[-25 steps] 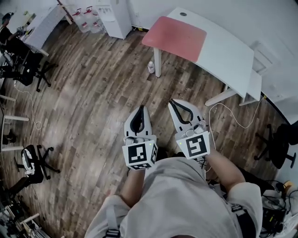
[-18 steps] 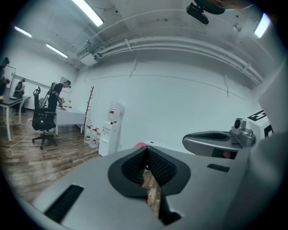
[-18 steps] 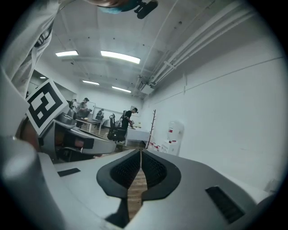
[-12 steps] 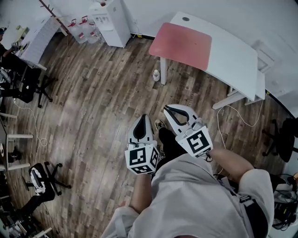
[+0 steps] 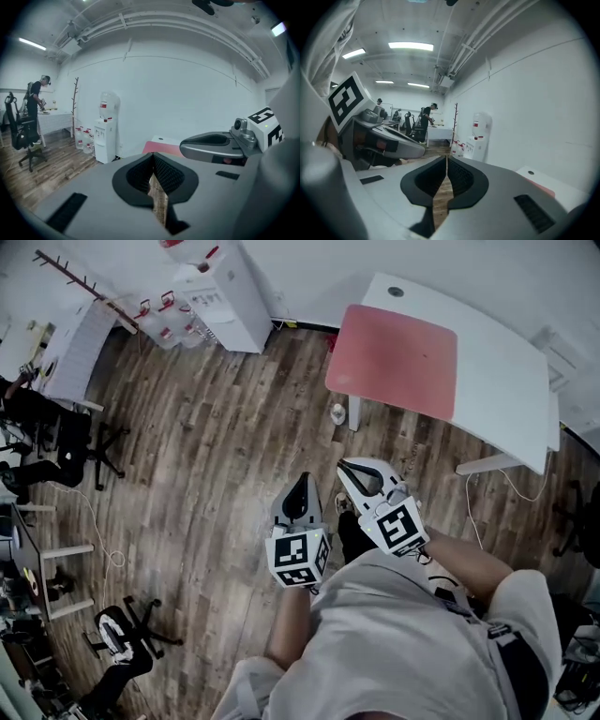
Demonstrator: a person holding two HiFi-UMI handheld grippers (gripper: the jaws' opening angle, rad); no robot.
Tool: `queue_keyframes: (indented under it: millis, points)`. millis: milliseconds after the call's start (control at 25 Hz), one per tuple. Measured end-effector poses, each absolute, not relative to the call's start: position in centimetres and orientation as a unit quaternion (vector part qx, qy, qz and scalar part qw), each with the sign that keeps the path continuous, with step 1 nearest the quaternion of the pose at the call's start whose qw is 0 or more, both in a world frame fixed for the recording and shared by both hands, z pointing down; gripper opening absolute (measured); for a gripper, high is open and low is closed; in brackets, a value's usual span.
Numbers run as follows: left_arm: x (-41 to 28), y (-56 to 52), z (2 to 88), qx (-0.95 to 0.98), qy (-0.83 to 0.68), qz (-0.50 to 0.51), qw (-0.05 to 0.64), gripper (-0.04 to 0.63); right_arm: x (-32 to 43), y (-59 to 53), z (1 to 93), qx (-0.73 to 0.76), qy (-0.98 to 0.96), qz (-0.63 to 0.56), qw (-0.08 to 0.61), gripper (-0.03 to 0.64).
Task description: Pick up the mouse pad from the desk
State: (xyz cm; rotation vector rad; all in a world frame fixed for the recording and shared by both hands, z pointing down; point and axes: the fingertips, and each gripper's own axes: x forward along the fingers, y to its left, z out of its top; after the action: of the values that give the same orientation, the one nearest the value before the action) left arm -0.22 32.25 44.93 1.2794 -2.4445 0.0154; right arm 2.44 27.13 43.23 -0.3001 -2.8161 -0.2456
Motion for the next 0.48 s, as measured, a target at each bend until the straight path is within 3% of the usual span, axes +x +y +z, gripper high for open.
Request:
queue_keyframes:
  millis: [480]
  points:
    - [-12.8, 20.1, 50.6, 0.527, -0.799, 0.028, 0.290, 0.012, -8.1, 15.8, 49.9, -0.044, -0.970, 0.037, 0.237, 0.041]
